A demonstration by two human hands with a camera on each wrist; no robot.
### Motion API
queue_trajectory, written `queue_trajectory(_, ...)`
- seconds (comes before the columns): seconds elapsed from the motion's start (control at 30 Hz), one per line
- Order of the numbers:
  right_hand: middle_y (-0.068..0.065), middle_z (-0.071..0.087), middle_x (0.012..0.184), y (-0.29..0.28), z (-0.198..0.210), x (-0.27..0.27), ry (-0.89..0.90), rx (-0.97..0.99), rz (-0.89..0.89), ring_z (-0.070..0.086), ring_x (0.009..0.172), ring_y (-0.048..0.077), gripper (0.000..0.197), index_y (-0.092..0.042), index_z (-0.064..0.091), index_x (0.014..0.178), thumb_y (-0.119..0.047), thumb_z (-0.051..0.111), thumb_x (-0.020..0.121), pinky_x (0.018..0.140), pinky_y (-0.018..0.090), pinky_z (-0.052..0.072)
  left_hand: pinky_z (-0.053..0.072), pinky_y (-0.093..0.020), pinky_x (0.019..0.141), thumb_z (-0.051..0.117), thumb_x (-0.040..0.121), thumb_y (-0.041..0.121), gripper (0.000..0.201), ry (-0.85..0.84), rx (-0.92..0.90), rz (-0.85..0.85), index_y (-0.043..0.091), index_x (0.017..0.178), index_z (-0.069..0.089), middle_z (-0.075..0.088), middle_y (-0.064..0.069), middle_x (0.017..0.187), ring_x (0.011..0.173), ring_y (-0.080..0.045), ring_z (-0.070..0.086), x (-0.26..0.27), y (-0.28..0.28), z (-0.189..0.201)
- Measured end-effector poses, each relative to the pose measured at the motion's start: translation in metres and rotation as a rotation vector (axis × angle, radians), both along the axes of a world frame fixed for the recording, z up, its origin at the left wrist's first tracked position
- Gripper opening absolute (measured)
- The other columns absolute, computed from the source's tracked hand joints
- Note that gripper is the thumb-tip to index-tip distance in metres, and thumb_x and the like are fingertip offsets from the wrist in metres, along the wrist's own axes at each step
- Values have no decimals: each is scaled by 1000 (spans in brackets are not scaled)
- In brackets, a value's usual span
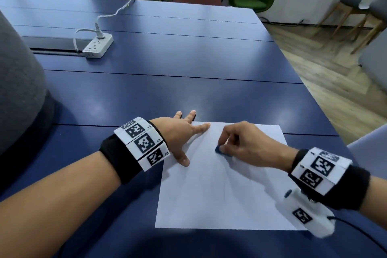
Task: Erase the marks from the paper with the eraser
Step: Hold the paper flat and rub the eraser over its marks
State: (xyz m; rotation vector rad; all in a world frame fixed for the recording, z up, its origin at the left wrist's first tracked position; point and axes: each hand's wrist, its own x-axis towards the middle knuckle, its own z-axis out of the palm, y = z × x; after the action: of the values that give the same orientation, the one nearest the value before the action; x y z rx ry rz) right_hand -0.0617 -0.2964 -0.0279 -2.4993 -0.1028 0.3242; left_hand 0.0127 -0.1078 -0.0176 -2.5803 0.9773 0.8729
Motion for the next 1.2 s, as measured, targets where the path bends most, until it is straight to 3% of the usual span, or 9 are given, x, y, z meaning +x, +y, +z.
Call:
queue_trajectory(0.1,-10,59,59,3,3,1,16,-26,52,51,49,1,8,-20,68,79,-26,71,82,49,8,38,31,-54,109,79,75,43,118,2,6,-1,45,150,-12,-22,-2,160,148,-35,-7,0,0,0)
queue_trajectory(0.27,-8,61,65,-7,1,19,-71,-30,-116,55,59,5,7,-17,66,82,-24,69,84,48,8,36,31,-56,110,79,75,42,117,5,5,2,45,150,-11,-22,-1,160,148,-34,-7,0,0,0)
queue_trajectory(0.43,-11,58,61,6,3,2,-19,-51,47,52,51,-1,6,-20,66,82,-25,69,84,50,7,38,30,-55,109,80,75,42,118,16,5,10,45,150,-12,-23,-1,160,148,-34,-8,1,0,0)
queue_trajectory(0.57,-10,59,65,-7,6,19,-79,-70,-105,53,59,1,7,-17,66,86,-24,67,85,52,10,36,32,-56,107,80,75,42,118,11,10,2,45,150,-12,-23,-1,160,148,-33,-7,2,0,-2)
queue_trajectory(0.73,-8,60,63,10,2,-5,22,-17,80,52,52,3,7,-20,66,82,-26,70,83,52,10,40,30,-56,109,80,74,42,120,19,8,12,46,149,-13,-24,-1,160,148,-34,-9,3,0,-4)
queue_trajectory(0.9,-10,60,64,-1,5,8,-46,-34,-45,53,53,2,6,-21,66,80,-25,70,83,49,7,37,30,-57,110,80,74,42,119,23,-3,12,46,149,-12,-25,-1,160,148,-34,-9,3,0,-4)
queue_trajectory(1.07,-5,64,65,11,5,-11,58,-26,132,52,52,3,5,-19,67,82,-24,70,83,51,11,40,31,-56,109,80,74,43,119,14,4,9,46,149,-13,-24,-1,160,148,-34,-8,3,0,-5)
queue_trajectory(1.2,-10,59,60,1,6,6,-38,-21,-21,52,48,-3,8,-22,65,77,-24,71,82,47,7,36,32,-57,108,80,74,43,119,11,4,11,47,149,-12,-24,1,160,148,-33,-9,2,1,-5)
